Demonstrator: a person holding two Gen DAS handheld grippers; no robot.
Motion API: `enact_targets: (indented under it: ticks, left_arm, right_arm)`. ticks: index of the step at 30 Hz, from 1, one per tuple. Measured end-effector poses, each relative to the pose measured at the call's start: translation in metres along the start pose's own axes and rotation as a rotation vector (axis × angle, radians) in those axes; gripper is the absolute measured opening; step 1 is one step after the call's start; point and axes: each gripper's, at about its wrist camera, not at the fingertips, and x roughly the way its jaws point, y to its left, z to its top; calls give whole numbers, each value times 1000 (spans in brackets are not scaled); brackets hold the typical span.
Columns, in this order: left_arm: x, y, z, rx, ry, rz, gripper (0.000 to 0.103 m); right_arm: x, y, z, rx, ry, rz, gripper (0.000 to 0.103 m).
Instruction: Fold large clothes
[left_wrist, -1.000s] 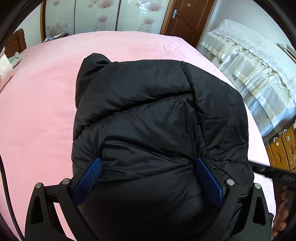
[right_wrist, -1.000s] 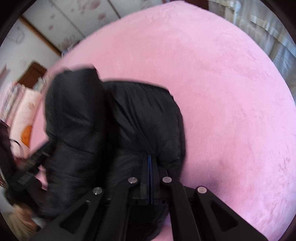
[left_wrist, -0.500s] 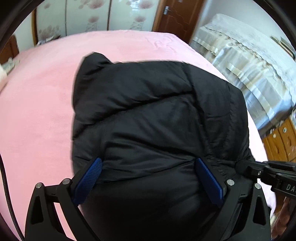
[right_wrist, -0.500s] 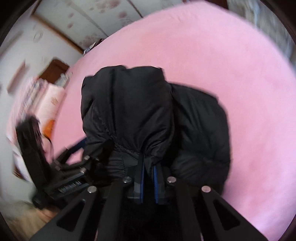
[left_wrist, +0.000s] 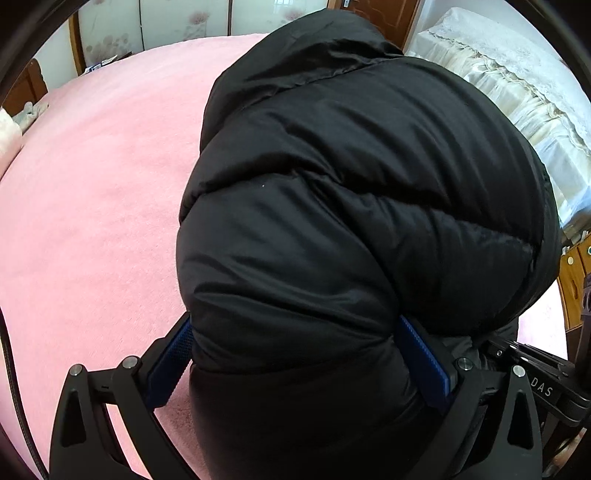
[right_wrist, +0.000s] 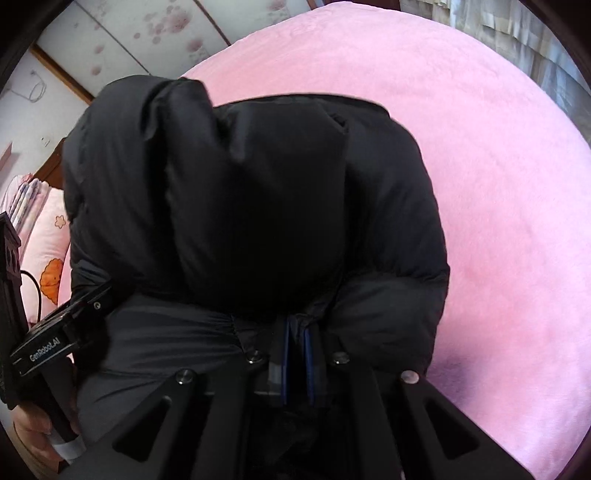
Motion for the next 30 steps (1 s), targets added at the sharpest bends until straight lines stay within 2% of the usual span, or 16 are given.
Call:
enact_targets:
  ticks: [3,9,14,17,19,21,23,24,25,30]
  left_arm:
    - [5,-1,0,6,0,1,103]
    - [-5,-5,-2,16,0,-19,103]
    - [-24,-6,-5,34,-21,-15,103]
    - [-31,-8,-3,21,-18,-26,103]
    - [-39,-9,-6,16,-16,-29,103]
    - [-46,-12,-5,20,-15,-27,102]
    - [-49,-22,4,29,-3,-10,102]
    - [-52,-26,6,32,6,3,103]
    - [-57,-28,6,32,17,10,102]
    - [-87,-42,1,31,24,6,103]
  right_arm:
    - [5,-2,2,-7,2,-5,4]
    - [2,20,12,-60,3,-20,6]
    - [-24,33,13,-86,-13,-24,17]
    - [-45,41,12,-99,-48,-12,40]
    - [-66,42,10,-103,-100,6,70]
    - [-81,47,10,-100,-145,19,77]
    - [-94,47,8,-97,-169,14,80]
    - [-108,29,9,-94,-179,9,84]
    - [-115,29,8,-95,-194,0,89]
    - [-137,34,-3,-137,-207,-34,93]
